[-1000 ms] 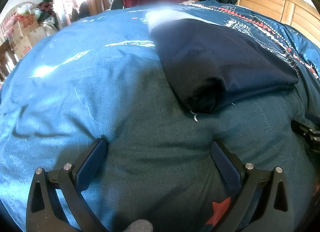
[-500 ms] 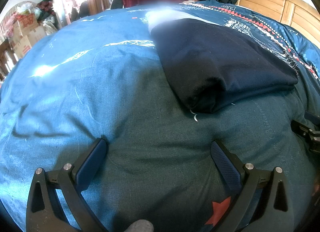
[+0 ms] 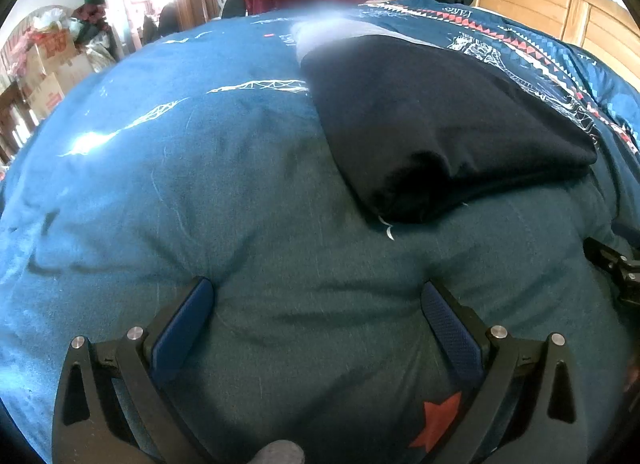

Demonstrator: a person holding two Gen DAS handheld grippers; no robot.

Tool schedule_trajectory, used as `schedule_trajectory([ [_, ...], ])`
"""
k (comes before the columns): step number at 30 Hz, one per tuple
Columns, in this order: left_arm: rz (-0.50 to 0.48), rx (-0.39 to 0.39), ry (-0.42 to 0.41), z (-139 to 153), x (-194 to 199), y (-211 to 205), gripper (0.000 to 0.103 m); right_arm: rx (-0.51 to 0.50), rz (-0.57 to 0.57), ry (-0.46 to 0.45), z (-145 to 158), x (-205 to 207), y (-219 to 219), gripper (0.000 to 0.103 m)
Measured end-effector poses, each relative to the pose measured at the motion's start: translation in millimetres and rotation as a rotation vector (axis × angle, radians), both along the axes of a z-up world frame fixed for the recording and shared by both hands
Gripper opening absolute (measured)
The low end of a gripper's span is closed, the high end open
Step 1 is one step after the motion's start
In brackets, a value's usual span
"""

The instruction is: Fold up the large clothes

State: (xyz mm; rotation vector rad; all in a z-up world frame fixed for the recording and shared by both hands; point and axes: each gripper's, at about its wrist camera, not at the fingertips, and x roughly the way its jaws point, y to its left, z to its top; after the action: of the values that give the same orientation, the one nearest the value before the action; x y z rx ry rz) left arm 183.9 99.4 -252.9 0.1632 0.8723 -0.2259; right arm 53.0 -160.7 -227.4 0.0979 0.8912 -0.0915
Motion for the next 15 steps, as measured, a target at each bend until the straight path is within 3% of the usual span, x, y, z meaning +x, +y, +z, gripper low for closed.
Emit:
schedule_trajectory([
  [15, 0.001, -0.007, -0.015, -0.6, -5.2, 1.7, 0.103, 0.013, -0.003, -0.005, 0.5, -0.9, -1.5, 0.103],
])
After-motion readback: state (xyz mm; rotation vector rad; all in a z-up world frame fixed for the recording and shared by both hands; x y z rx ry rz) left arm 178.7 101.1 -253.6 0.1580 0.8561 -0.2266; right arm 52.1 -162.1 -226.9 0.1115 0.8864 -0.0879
